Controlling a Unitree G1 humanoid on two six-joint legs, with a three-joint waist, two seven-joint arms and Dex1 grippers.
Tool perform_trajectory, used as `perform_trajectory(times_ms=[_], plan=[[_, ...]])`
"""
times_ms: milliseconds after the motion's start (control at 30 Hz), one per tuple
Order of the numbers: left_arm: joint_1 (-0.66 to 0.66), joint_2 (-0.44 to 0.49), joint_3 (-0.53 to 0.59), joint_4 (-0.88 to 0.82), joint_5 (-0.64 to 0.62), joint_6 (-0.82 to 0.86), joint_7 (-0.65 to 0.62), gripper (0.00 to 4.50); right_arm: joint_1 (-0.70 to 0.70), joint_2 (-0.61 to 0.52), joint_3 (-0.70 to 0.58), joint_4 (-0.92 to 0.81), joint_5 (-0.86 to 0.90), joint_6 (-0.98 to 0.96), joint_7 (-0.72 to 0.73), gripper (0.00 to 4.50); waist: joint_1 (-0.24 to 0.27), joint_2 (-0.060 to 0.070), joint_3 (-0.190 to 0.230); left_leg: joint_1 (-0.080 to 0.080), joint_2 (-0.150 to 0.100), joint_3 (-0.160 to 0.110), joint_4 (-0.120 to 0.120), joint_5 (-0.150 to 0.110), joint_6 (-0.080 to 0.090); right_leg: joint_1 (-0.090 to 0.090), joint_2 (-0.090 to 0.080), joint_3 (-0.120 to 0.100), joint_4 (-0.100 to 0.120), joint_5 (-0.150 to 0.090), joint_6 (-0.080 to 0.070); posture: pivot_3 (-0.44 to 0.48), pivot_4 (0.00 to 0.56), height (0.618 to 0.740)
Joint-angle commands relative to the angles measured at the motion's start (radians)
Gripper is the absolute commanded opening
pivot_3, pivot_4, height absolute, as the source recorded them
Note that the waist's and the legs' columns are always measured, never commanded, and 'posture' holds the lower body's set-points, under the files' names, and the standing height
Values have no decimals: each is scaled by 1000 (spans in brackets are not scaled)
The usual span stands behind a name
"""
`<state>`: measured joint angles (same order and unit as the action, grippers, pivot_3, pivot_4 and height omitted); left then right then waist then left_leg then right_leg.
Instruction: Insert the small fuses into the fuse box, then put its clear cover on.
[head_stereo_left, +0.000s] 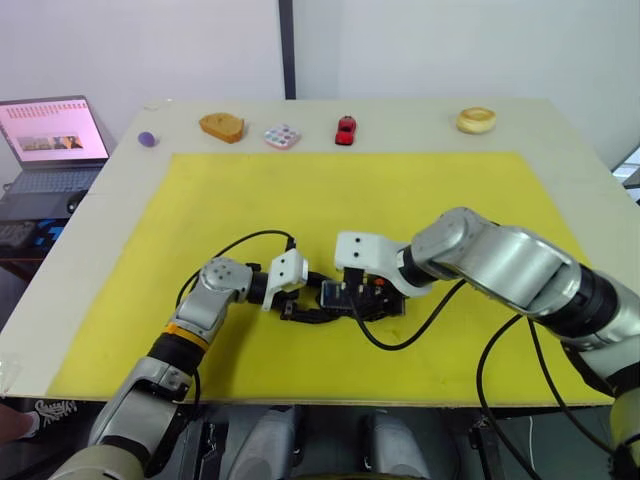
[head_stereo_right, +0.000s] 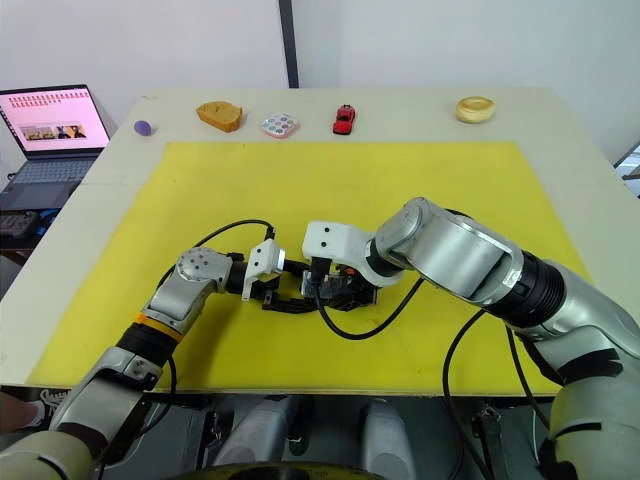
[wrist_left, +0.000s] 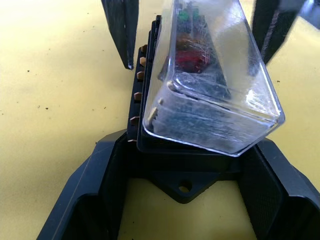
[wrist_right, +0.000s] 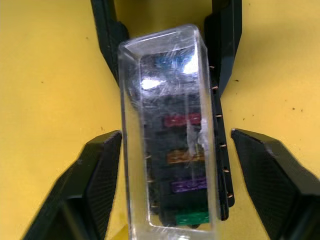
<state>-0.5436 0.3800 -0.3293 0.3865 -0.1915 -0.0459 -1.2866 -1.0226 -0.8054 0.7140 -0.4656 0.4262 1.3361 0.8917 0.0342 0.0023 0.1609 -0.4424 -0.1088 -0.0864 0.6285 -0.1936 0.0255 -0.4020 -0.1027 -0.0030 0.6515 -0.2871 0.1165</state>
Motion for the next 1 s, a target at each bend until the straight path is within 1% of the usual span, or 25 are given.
perform_trajectory(times_ms=[33, 400, 600, 833, 900, 1000], plan=[[28, -1, -24, 39, 53, 30, 26, 2528, -29, -10, -11, -8, -19, -30, 15, 3480, 1, 0, 0, 0, 0, 0, 0, 0, 0, 0, 0, 0, 0, 0, 0, 0, 150, 740], [25, -5, -26, 40, 55, 31, 28, 2528, -59, -17, -19, 22, -65, -84, 66, 3480, 2, 0, 0, 0, 0, 0, 0, 0, 0, 0, 0, 0, 0, 0, 0, 0, 150, 740], [27, -10, -27, 37, 58, 30, 31, 2528, -50, -26, -22, 1, -71, -86, 83, 3480, 4, 0, 0, 0, 0, 0, 0, 0, 0, 0, 0, 0, 0, 0, 0, 0, 150, 740], [23, -11, -27, 40, 60, 30, 30, 2528, -57, -31, -58, -43, -37, -56, 109, 3480, 5, 0, 0, 0, 0, 0, 0, -1, -2, 0, 0, 0, 0, 0, 0, 0, 150, 740], [23, -12, -27, 40, 60, 31, 30, 2528, -70, -31, -89, -33, -31, -53, 113, 3480, 5, 0, 0, 0, 0, 0, 0, -1, -2, 0, 0, 0, 0, 0, 0, 0, 150, 740], [22, -13, -27, 40, 60, 32, 32, 2528, -76, -45, -206, -42, 45, -65, 173, 3480, 6, 0, 0, 0, 0, 0, 0, -1, -2, 0, 0, 0, 0, 0, 0, 0, 150, 740]])
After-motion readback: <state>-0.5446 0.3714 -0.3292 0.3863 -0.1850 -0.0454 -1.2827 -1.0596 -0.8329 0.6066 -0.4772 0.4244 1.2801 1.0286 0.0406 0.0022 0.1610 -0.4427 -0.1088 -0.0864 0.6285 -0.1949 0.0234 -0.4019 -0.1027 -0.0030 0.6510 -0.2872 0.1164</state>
